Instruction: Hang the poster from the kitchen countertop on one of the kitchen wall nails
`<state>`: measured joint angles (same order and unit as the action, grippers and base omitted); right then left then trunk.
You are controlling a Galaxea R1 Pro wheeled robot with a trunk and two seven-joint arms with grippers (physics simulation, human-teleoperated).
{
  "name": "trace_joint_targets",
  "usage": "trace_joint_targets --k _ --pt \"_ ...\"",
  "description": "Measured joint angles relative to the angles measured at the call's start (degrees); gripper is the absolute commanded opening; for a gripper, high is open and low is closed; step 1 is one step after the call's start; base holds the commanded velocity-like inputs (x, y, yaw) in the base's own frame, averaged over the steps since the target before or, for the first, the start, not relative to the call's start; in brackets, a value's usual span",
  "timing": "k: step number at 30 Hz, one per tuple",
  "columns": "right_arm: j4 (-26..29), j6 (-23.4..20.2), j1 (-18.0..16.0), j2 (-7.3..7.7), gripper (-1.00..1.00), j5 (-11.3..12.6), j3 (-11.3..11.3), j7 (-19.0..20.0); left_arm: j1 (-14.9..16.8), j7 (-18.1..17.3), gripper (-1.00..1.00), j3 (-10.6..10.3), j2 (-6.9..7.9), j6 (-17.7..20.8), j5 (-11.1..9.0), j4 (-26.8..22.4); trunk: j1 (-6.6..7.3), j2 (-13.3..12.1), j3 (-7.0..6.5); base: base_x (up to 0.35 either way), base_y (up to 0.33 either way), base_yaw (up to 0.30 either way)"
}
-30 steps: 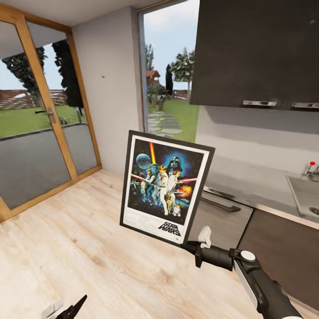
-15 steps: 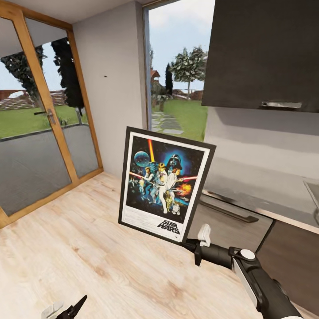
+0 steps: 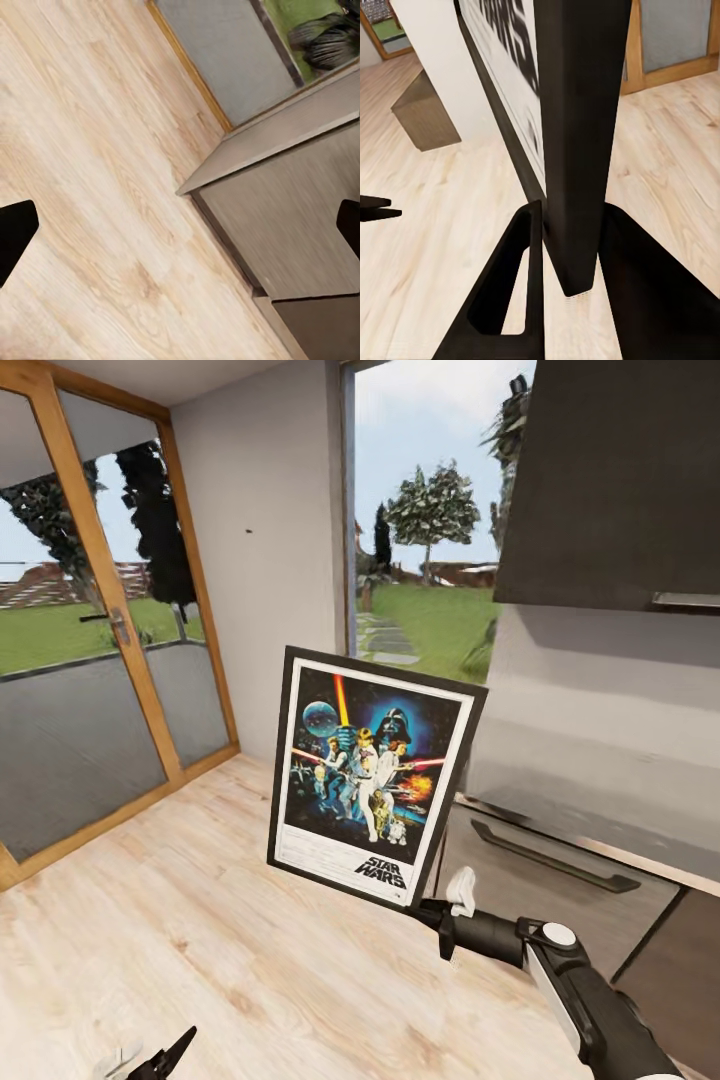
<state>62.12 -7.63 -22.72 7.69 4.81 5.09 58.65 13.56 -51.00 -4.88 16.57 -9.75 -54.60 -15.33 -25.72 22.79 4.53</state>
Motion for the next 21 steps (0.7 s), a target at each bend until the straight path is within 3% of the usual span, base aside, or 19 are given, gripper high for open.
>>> trace_joint_targets --k 9,13,21 --pt "0.0 0.05 0.01 0.0 -1.0 -0.01 0.0 -0.73 0.0 0.0 1.0 -0.01 0.0 0.04 0.0 0.01 0.0 0.0 0.0 0.244 0.276 0.0" --pt "0.39 0.06 0.0 -0.01 -1.0 0.03 0.06 -5.53 0.0 0.0 1.0 0.0 0.0 0.06 0.0 0.03 0.0 0.0 0.0 0.244 0.276 0.0" --pt "0.75 0.08 0.01 -0.08 -1.0 0.06 0.11 -8.33 0.0 0.01 1.0 0.0 0.0 0.09 0.0 0.07 0.0 0.0 0.0 0.243 0.276 0.0"
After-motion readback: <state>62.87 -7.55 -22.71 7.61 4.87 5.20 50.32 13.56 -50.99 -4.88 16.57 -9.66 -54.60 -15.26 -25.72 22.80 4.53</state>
